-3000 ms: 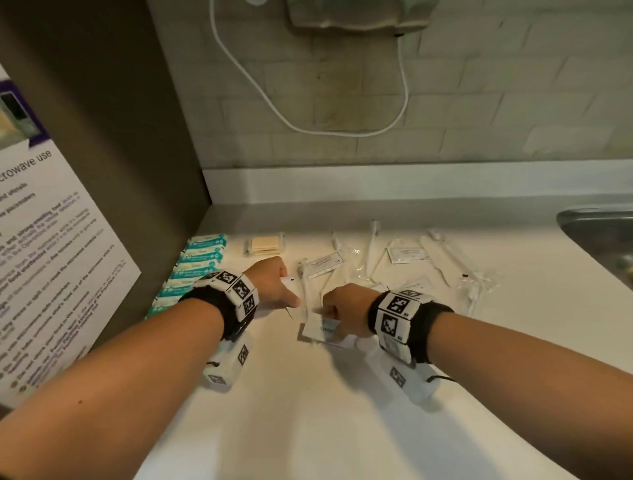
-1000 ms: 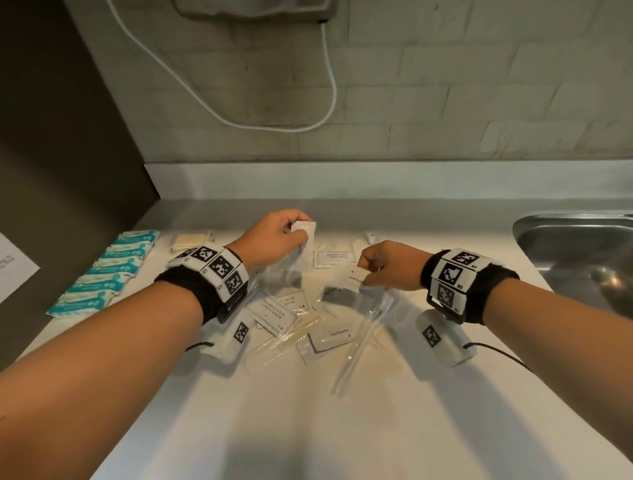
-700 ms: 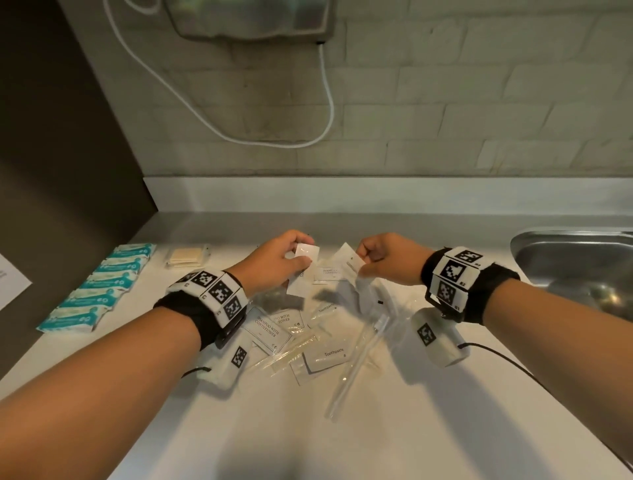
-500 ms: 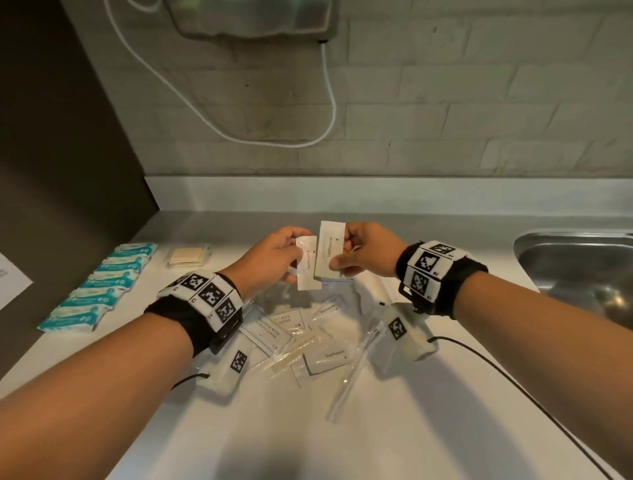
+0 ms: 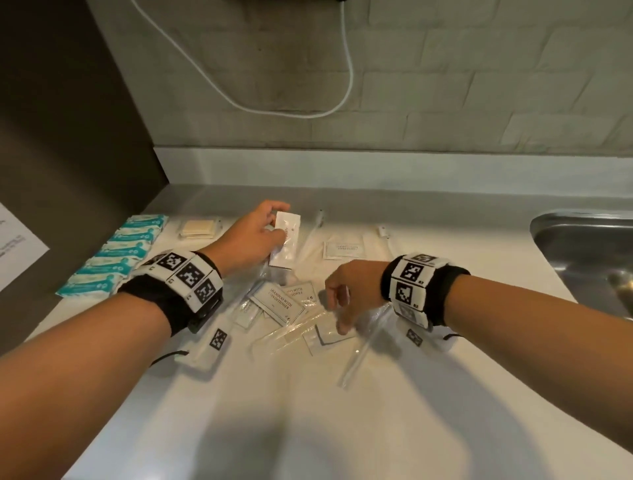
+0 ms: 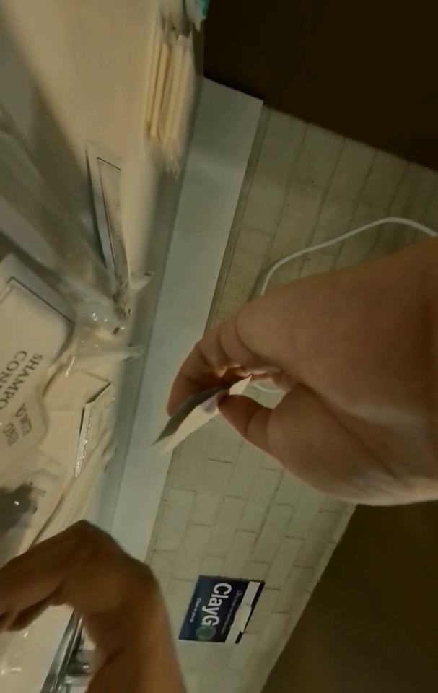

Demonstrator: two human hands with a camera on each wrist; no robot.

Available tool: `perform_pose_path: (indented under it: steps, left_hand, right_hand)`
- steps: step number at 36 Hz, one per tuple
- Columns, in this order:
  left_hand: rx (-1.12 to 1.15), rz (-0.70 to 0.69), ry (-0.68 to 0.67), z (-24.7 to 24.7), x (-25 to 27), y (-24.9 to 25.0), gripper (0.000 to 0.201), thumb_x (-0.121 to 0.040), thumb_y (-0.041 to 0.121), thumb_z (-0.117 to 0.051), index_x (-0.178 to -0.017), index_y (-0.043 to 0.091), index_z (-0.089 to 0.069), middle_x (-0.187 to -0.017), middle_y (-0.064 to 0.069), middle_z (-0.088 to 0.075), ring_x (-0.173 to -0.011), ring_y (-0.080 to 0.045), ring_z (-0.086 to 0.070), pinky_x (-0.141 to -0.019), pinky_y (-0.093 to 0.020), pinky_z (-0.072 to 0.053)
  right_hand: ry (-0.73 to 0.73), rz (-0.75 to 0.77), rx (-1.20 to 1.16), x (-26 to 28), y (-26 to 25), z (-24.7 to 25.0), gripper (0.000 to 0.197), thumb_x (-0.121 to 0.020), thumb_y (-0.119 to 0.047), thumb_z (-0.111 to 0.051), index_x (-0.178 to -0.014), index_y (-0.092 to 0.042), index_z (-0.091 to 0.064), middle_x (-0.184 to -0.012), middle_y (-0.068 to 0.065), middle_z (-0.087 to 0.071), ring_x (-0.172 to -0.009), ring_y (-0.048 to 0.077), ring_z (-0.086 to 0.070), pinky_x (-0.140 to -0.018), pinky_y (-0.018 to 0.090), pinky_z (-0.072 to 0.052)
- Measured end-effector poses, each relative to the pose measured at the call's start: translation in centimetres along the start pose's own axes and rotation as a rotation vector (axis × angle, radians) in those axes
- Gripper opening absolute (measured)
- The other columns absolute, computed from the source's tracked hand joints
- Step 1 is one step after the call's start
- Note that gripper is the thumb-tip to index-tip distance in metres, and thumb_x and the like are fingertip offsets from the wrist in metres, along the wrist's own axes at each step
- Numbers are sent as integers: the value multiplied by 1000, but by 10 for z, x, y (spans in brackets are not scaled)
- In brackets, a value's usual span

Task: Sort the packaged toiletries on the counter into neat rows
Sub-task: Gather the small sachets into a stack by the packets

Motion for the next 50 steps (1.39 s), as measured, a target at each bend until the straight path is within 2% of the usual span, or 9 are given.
perform_pose_path:
  steps: [2,5,11,17,20,24,34,40,50]
  left_hand:
    - [6,7,7,2,2,-1,40,-94,7,-55,-126,29,-45,-123,-4,-62,-100,-30,-66,-79,-49,-56]
    - [-4,-14,31,5,2,-1,34,-93,6,-58,-122,20,-46,-114,-3,-68,-90,-18,-66,-77,-35,-53]
    - [-37,-28,36,6,4,-3,33,-90,6,-62,-118,17,-50,-107,0,-70,-95,-19,-66,-83,-26,-48]
    - [-40,-38,45,10,7,-3,33,-90,5,-61,-120,16,-50,-105,1,-71,-92,-14,-66,-81,-21,-47]
    - [-48,-29,48,12,6,-4,30,-90,7,-63,-115,18,-51,-104,4,-71,-94,-14,-67,-85,-27,-49]
    - [-71,-28,50,14,5,-1,29,-89,8,-65,-113,16,-52,-103,4,-72,-95,-17,-68,-83,-26,-50]
    - [-53,-36,29,16,0,6,25,-89,8,-65,-109,15,-53,-98,2,-76,-92,-23,-71,-89,-47,-54]
    - [-41,-53,17,15,2,3,21,-89,8,-68,-108,13,-61,-83,2,-77,-76,-6,-70,-80,-27,-50]
    - [-72,-53,-10,9,9,-10,23,-90,12,-66,-111,23,-67,-85,-4,-76,-83,-23,-73,-84,-40,-57]
  right_hand:
    - [-49,14,-17,-4,-2,-13,31,-62,-30,-85,-80,-26,-61,-81,-7,-67,-77,16,-63,-84,36,-55]
    - [-43,27,-3,-9,-4,-19,33,-60,-26,-86,-76,-26,-58,-73,-8,-62,-68,14,-55,-79,37,-56]
    - [-54,9,-33,-8,6,-17,39,-70,-19,-82,-62,-26,-45,-62,-12,-47,-59,9,-43,-69,25,-41]
    - [-80,13,-49,-6,11,-11,42,-71,-24,-82,-65,-23,-41,-64,-16,-50,-66,15,-49,-72,28,-42]
    - [35,-19,-69,-4,16,21,29,-73,-28,-81,-84,-21,-55,-72,-18,-56,-71,6,-55,-72,24,-43]
    - [226,-88,-45,-4,28,73,38,-78,-25,-78,-112,-19,-63,-92,-6,-61,-85,16,-56,-78,26,-42]
    - [42,-147,-9,-28,38,27,58,-79,-3,-71,-131,-21,-52,-134,-5,-58,-120,17,-56,-99,31,-46]
    - [73,-138,256,-28,30,31,44,-83,-22,-71,-124,-13,-56,-125,5,-57,-112,25,-57,-90,33,-48]
    - [271,-3,66,-2,-7,69,31,-73,-20,-81,-83,-20,-52,-74,-11,-52,-73,15,-49,-65,27,-41]
Point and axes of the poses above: each hand's wrist, its own x-axis away from the middle knuckle, its own z-axis out of the back of the hand, y = z × x, the point moved 10 cm from there along -x, towards the middle knuckle
